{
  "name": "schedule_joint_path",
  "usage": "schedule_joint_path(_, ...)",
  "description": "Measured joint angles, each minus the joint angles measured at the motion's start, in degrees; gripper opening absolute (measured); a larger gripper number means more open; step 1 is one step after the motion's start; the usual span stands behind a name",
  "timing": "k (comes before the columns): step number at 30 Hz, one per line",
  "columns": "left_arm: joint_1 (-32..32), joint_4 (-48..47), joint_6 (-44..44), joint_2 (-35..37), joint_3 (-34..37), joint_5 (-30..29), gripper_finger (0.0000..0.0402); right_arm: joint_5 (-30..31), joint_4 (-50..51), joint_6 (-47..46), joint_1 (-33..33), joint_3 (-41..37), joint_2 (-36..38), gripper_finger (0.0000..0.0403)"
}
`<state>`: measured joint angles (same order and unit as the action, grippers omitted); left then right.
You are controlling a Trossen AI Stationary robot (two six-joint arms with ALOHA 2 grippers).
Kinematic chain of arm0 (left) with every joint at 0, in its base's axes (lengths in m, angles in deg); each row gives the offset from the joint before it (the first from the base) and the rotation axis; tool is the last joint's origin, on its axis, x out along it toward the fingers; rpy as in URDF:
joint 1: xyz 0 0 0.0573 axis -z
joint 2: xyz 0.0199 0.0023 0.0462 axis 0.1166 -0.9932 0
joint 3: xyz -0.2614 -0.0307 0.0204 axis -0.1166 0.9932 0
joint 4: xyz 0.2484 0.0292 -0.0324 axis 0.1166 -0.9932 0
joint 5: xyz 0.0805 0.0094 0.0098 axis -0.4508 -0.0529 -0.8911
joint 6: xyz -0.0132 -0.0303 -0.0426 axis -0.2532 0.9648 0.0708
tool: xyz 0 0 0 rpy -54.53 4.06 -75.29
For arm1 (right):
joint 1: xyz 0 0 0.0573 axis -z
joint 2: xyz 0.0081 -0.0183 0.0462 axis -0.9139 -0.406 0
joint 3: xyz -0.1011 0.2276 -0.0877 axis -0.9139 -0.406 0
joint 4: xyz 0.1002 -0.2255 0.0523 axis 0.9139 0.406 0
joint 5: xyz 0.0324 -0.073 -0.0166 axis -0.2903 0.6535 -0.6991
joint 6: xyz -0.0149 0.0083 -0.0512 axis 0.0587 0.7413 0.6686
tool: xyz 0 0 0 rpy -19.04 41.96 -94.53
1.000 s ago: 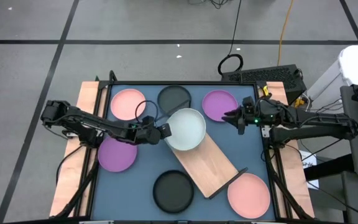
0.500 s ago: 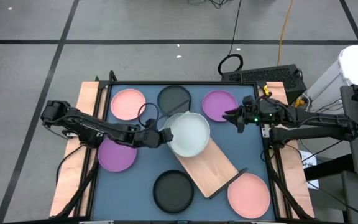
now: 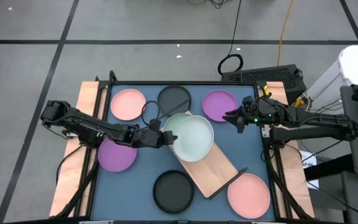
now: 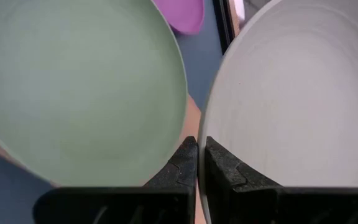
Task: Place and stack plates onto a shelf
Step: Put the light blue plate on the shelf
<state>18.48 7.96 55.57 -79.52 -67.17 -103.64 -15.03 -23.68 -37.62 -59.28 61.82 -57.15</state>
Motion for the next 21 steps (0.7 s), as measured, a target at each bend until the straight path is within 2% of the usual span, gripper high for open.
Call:
schedule_joint_path(7, 0.2, -4.8, -0.1, 0.0, 0.0, 2.7, 0.001, 0.0, 0.0, 0.1, 0.0, 0.0, 0.0, 0.0155)
schedule_joint_path(13, 1.1, -4.1, -1.3, -0.1, 0.0, 4.6, 0.001, 0.0, 0.0, 0.2, 0.0, 0.0, 0.0, 0.0155)
schedule_joint_path(18, 2.2, -1.6, -0.3, -3.9, -0.4, 6.2, 0.001, 0.0, 0.1, 0.2, 0.0, 0.0, -0.2, 0.0155)
schedule_joint_path(21, 2.7, -0.2, -0.8, -8.7, -5.1, 7.8, 0.001, 0.0, 0.3, 0.2, 0.0, 0.0, -0.4, 0.0155)
